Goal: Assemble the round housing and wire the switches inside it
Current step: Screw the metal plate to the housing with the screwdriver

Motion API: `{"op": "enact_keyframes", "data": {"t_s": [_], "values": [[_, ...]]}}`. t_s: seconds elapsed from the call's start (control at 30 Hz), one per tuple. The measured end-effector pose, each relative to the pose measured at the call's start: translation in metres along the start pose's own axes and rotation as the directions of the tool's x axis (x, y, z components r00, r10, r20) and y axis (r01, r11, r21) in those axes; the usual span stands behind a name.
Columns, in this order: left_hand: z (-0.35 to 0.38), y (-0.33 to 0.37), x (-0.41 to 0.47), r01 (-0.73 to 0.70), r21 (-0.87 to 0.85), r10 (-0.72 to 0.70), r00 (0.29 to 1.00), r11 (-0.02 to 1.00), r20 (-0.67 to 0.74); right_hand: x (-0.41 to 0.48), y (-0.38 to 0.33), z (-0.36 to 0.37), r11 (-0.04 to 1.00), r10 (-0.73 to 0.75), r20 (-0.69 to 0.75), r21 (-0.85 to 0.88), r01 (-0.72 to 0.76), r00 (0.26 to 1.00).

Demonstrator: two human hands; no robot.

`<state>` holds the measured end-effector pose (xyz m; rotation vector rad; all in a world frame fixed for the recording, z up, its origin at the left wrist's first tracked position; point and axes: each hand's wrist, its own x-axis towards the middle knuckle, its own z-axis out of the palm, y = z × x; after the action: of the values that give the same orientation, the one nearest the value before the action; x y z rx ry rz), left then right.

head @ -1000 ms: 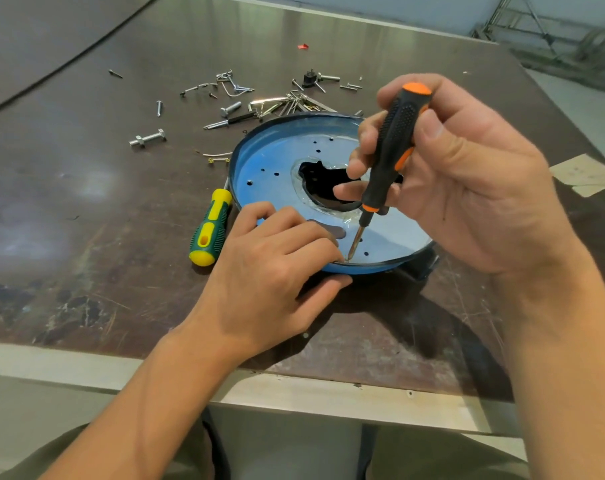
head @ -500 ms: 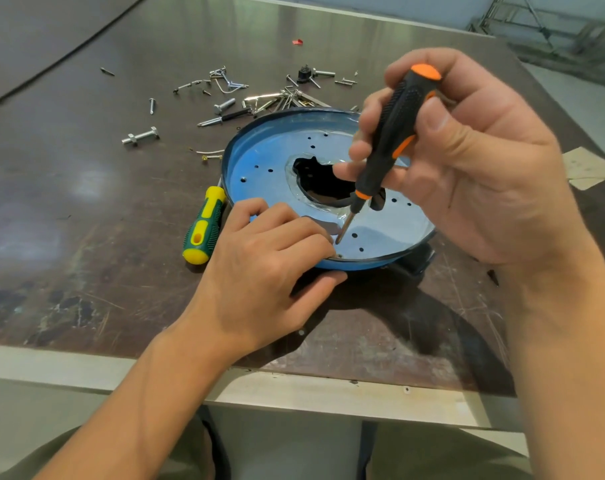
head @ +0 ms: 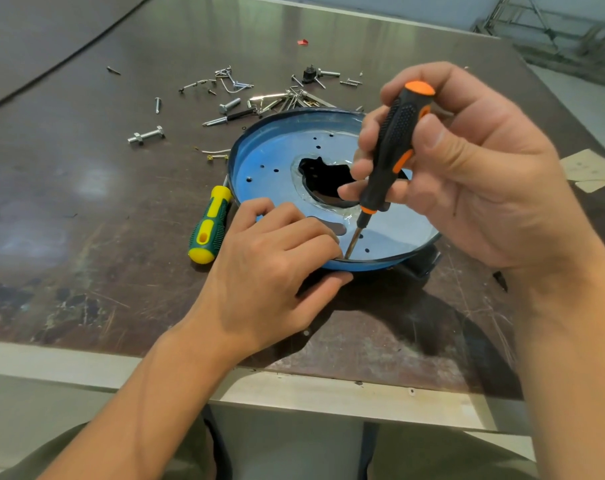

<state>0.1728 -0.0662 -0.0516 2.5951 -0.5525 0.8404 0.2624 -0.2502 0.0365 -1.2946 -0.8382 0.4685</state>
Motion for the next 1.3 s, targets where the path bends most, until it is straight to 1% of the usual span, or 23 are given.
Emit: {"op": "enact_keyframes", "data": {"t_s": [0.13,0.23,0.3,0.37,0.43,0.5,0.6,0.67,0.73,0.8,0.83,0.87,0.9,0.97,1.0,1.03,1.1,1.2,1.23,1.3], "values": [[0.001,0.000,0.000,0.003,-0.003,-0.003,1.000,1.000,-0.002,0.000,-0.001,0.002,0.994,-0.032,0.014,-0.101,0.034,0.999],[0.002,0.000,-0.001,-0.001,-0.007,0.001,1.000,1.000,-0.011,0.001,-0.002,0.003,0.957,-0.106,0.022,-0.270,0.108,0.994],[0.003,-0.001,-0.001,-0.003,-0.007,0.003,1.000,1.000,-0.020,0.002,-0.005,0.006,0.892,-0.159,0.036,-0.422,0.159,0.987],[0.004,-0.001,-0.001,-0.007,-0.005,0.006,1.000,1.000,-0.030,0.005,-0.008,0.010,0.818,-0.203,0.014,-0.547,0.177,0.979],[0.005,-0.002,-0.001,-0.013,-0.004,0.013,0.999,1.000,-0.038,0.006,-0.009,0.014,0.744,-0.238,-0.012,-0.645,0.174,0.971],[0.005,-0.002,-0.001,-0.018,-0.003,0.018,0.999,1.000,-0.037,0.006,-0.009,0.018,0.685,-0.230,-0.018,-0.713,0.149,0.973],[0.005,-0.003,-0.001,-0.018,0.002,0.018,0.999,1.000,-0.034,0.004,-0.009,0.021,0.618,-0.207,0.012,-0.773,0.140,0.978],[0.004,-0.002,-0.001,-0.018,0.002,0.019,0.999,1.000,-0.032,0.003,-0.011,0.021,0.595,-0.192,0.040,-0.790,0.149,0.981],[0.004,-0.002,-0.001,-0.017,0.004,0.017,1.000,1.000,-0.022,0.002,-0.014,0.021,0.622,-0.160,0.053,-0.770,0.142,0.986],[0.004,-0.002,-0.001,-0.014,0.008,0.015,1.000,1.000,-0.019,0.000,-0.019,0.020,0.675,-0.130,0.033,-0.729,0.113,0.991],[0.004,-0.002,-0.001,-0.014,0.007,0.014,1.000,1.000,-0.019,-0.001,-0.021,0.020,0.684,-0.128,0.018,-0.722,0.101,0.992],[0.004,-0.002,-0.001,-0.015,0.006,0.015,1.000,1.000,-0.019,-0.001,-0.024,0.019,0.667,-0.138,0.001,-0.739,0.094,0.990],[0.004,-0.002,-0.001,-0.016,0.005,0.016,1.000,1.000,-0.018,-0.002,-0.025,0.018,0.623,-0.162,-0.016,-0.777,0.090,0.987],[0.004,-0.002,-0.001,-0.018,0.002,0.018,1.000,1.000,-0.022,-0.002,-0.027,0.019,0.503,-0.238,-0.061,-0.862,0.069,0.969],[0.004,-0.002,-0.001,-0.018,0.000,0.018,1.000,1.000,-0.026,-0.001,-0.026,0.020,0.463,-0.271,-0.095,-0.885,0.043,0.958],[0.004,-0.002,-0.001,-0.018,-0.001,0.018,0.999,1.000,-0.029,0.000,-0.024,0.022,0.460,-0.290,-0.124,-0.888,0.025,0.949],[0.004,-0.002,-0.001,-0.017,-0.002,0.017,0.999,1.000,-0.033,0.002,-0.019,0.028,0.510,-0.286,-0.144,-0.860,0.023,0.947],[0.004,-0.002,-0.001,-0.015,-0.001,0.015,1.000,1.000,-0.027,0.004,-0.013,0.030,0.537,-0.250,-0.089,-0.842,0.061,0.964],[0.004,-0.002,-0.001,-0.016,-0.001,0.016,1.000,1.000,-0.025,0.004,-0.014,0.029,0.566,-0.227,-0.070,-0.821,0.073,0.971],[0.003,-0.001,-0.001,-0.015,0.001,0.015,1.000,1.000,-0.020,0.001,-0.020,0.025,0.660,-0.169,-0.031,-0.746,0.089,0.985]]}}
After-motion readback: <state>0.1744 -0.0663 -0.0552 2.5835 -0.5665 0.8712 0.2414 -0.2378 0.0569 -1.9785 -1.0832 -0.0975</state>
